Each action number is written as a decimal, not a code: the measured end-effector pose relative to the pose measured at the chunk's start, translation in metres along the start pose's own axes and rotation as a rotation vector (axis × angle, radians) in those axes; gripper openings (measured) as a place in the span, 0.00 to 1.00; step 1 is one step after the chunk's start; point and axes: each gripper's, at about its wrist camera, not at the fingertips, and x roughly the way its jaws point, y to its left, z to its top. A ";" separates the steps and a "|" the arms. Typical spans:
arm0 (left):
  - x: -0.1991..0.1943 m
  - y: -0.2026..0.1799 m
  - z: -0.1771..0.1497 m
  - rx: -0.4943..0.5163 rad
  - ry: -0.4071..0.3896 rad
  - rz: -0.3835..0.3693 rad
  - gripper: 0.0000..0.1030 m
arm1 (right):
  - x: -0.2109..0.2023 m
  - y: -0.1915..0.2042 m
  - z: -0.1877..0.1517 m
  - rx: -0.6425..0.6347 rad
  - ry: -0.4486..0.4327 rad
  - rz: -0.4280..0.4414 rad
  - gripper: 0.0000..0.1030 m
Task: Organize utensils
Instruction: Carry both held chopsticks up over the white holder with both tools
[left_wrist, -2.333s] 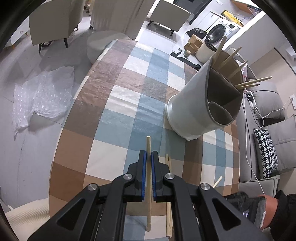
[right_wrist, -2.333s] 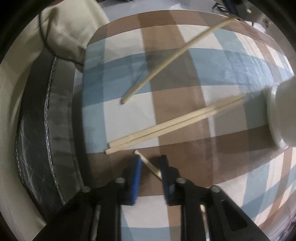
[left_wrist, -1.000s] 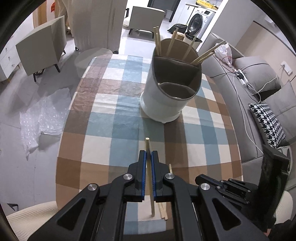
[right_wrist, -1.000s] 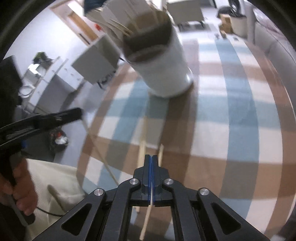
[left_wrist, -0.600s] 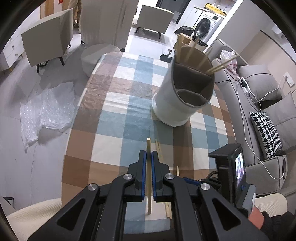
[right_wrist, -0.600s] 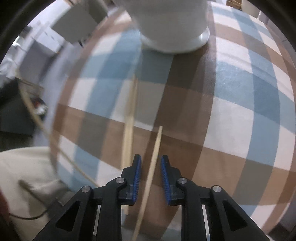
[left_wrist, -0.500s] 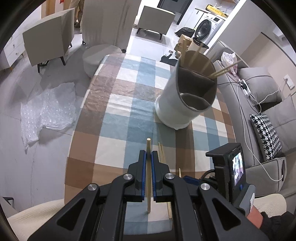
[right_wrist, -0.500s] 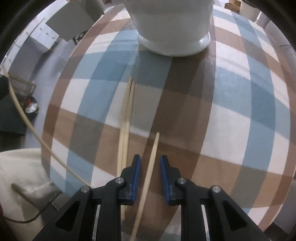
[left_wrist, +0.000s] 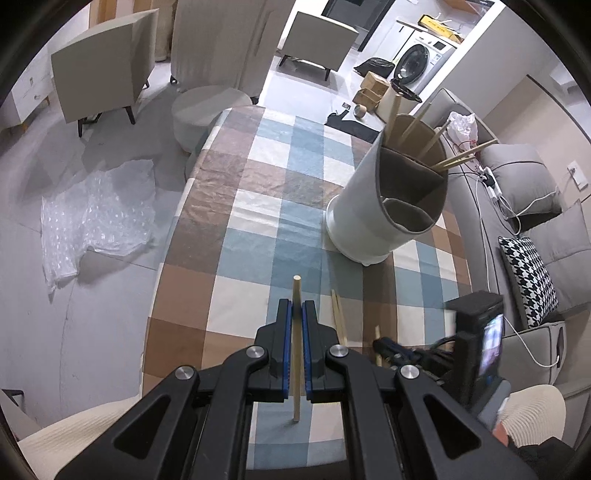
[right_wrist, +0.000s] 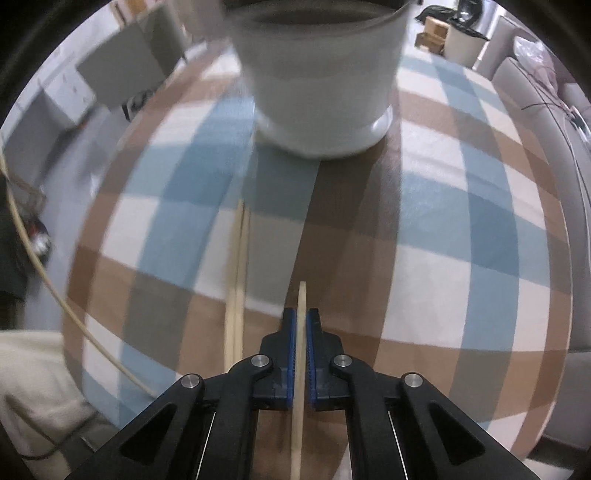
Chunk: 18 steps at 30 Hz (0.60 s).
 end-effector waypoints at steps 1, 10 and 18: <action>0.000 -0.002 0.000 0.000 -0.001 -0.006 0.01 | -0.010 -0.006 0.000 0.029 -0.029 0.025 0.04; -0.002 -0.030 -0.008 0.064 -0.019 -0.002 0.01 | -0.084 -0.045 -0.020 0.148 -0.313 0.175 0.04; -0.010 -0.063 -0.021 0.144 -0.029 0.001 0.01 | -0.117 -0.064 -0.045 0.241 -0.442 0.254 0.04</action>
